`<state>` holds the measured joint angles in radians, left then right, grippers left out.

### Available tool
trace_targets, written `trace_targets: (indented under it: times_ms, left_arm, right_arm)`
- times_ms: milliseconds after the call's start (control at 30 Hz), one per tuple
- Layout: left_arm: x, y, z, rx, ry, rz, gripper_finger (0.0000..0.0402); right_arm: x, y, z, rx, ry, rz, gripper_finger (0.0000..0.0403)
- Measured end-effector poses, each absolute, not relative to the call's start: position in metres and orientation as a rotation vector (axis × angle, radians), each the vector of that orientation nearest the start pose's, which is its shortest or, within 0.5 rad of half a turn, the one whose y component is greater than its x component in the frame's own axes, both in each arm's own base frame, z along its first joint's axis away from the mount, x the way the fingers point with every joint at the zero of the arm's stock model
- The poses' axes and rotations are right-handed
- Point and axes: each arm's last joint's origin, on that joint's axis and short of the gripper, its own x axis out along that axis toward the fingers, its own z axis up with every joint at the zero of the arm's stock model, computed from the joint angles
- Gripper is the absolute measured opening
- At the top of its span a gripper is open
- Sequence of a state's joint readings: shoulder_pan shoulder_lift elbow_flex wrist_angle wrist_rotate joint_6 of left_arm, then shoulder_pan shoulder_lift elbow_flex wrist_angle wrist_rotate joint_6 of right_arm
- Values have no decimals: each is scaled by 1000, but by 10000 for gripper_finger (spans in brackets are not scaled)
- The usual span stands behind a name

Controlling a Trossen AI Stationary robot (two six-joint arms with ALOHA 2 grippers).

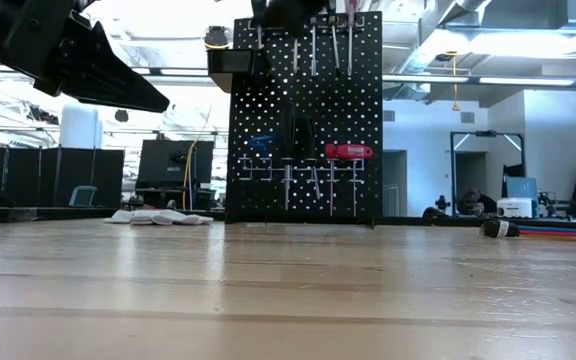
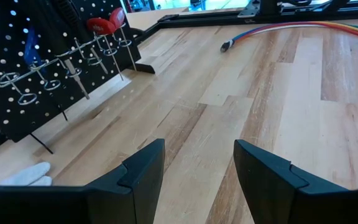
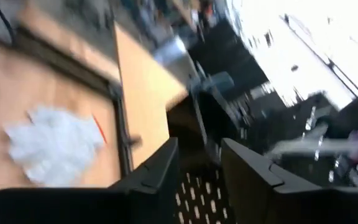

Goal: Hang tools onto peg board
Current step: Hang the red transparent screwdriver on the pegboard

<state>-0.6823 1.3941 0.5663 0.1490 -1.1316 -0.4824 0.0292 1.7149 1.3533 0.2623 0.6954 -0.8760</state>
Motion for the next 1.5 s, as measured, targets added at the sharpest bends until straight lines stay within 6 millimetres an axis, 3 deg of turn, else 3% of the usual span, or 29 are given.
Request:
trace_targets:
  times_ms: [133,233,467,733,1500]
  left_arm:
    - [208,-135,174,66,299,513,189]
    - [208,-135,174,64,297,513,189]
    - [208,-135,174,63,295,512,189]
    - [208,-135,174,64,294,511,189]
    - [208,-135,174,68,295,511,189]
  right_arm:
    - [387,-6,354,-786,185,-525,90]
    - [383,-24,366,-713,92,-537,64]
    - [386,-80,362,-561,110,-513,20]
    - [384,-107,359,-485,102,-590,8]
    - [377,-129,358,-491,132,-671,10]
